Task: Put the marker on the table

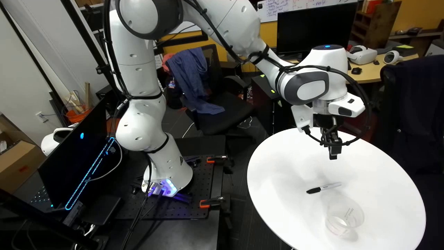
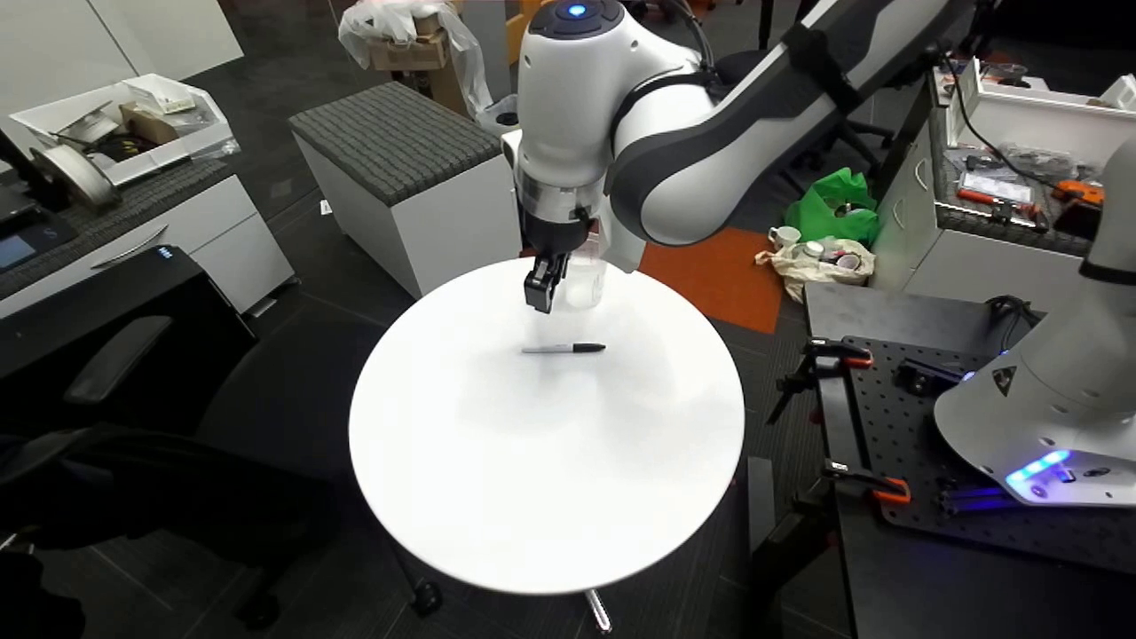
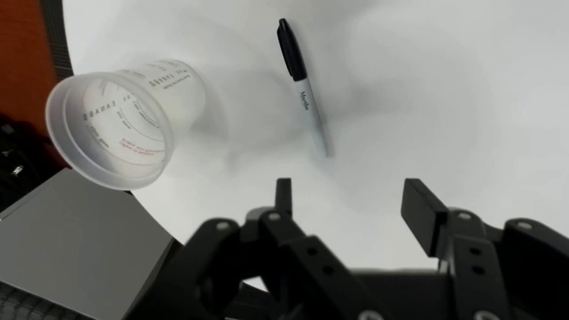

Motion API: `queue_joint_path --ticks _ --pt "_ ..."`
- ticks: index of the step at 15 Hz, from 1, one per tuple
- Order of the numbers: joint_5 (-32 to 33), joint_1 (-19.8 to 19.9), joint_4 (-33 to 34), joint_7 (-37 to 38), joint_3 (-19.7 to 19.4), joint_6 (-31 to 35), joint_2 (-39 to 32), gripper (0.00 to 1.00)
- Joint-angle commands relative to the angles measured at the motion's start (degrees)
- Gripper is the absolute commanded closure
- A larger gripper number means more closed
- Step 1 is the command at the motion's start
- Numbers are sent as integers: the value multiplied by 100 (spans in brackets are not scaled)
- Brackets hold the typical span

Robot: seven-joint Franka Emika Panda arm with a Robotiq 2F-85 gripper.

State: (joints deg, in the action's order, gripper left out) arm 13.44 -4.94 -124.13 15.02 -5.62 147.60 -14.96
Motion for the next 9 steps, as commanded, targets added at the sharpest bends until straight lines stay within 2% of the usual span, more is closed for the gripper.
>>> queue_joint_path --ticks 1,3,4,5,9 --pt "116 15 203 21 0 -311 -39 2" --pt "79 45 59 -2 31 -90 2 0" --pt "89 47 58 -2 29 -90 2 6" --pt "89 47 54 -2 29 -90 1 0" --pt "89 46 53 -2 31 -90 -1 0"
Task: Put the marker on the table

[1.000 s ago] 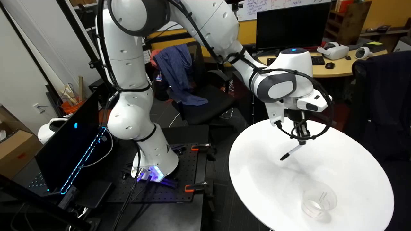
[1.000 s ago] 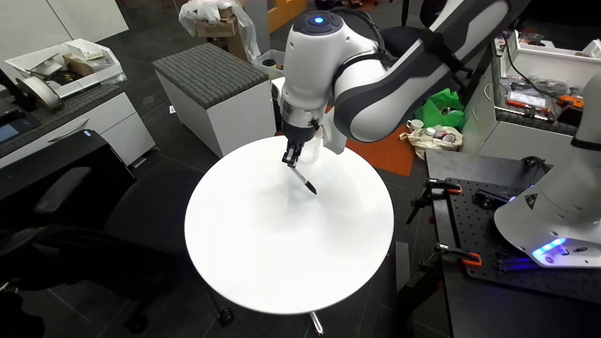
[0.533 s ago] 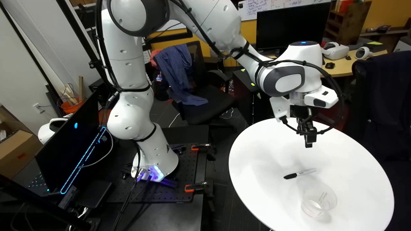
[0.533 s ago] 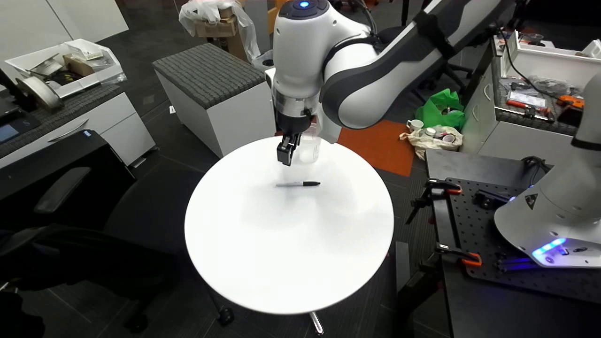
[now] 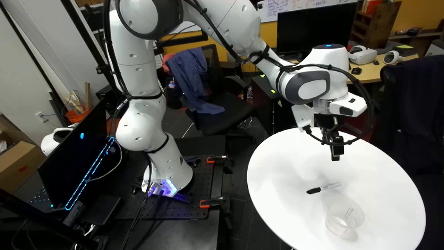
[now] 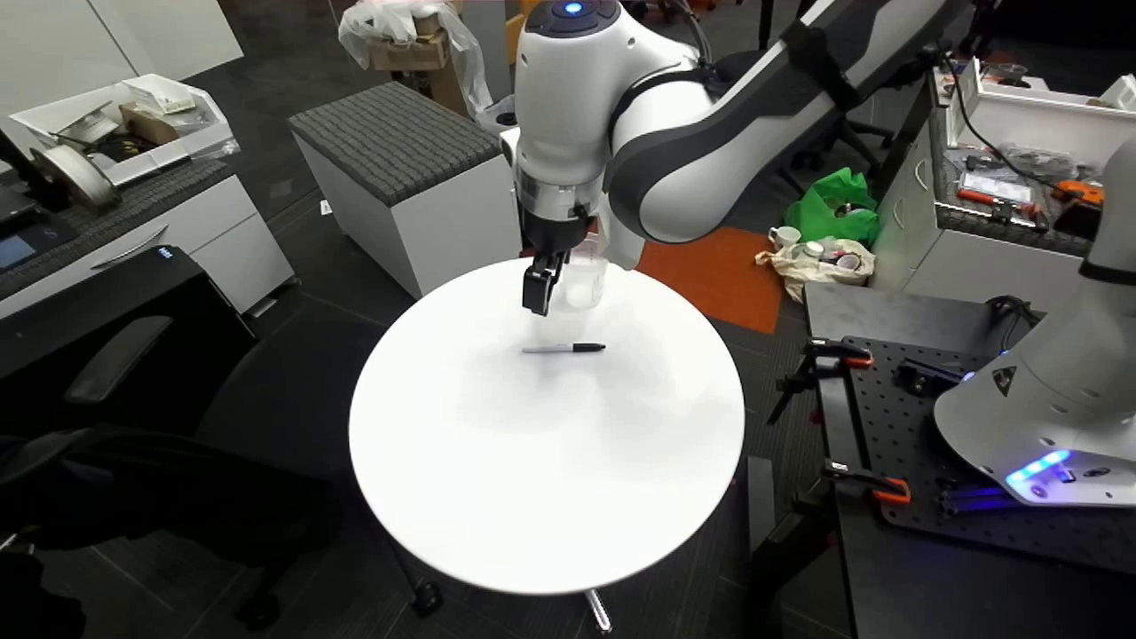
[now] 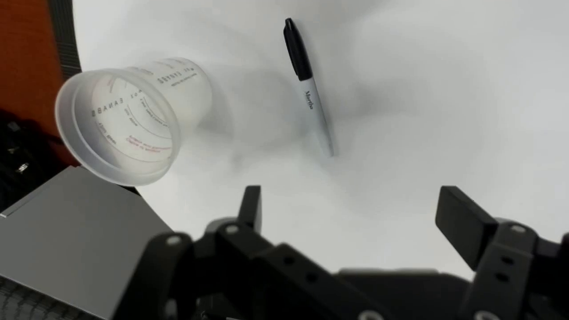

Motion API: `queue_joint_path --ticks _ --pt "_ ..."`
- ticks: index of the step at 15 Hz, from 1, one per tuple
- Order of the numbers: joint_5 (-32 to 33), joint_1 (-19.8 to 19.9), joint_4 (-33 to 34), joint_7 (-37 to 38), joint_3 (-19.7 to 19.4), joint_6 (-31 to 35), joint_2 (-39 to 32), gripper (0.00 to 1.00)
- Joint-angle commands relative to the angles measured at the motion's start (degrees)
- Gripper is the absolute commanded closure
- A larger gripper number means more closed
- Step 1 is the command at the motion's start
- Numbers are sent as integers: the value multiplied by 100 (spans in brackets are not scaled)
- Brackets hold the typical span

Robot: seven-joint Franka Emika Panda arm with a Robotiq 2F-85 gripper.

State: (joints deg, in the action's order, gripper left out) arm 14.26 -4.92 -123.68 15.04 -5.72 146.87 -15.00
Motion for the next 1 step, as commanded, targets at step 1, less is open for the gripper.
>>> queue_joint_path --ticks 1 --pt "7 44 9 -5 42 -16 3 0"
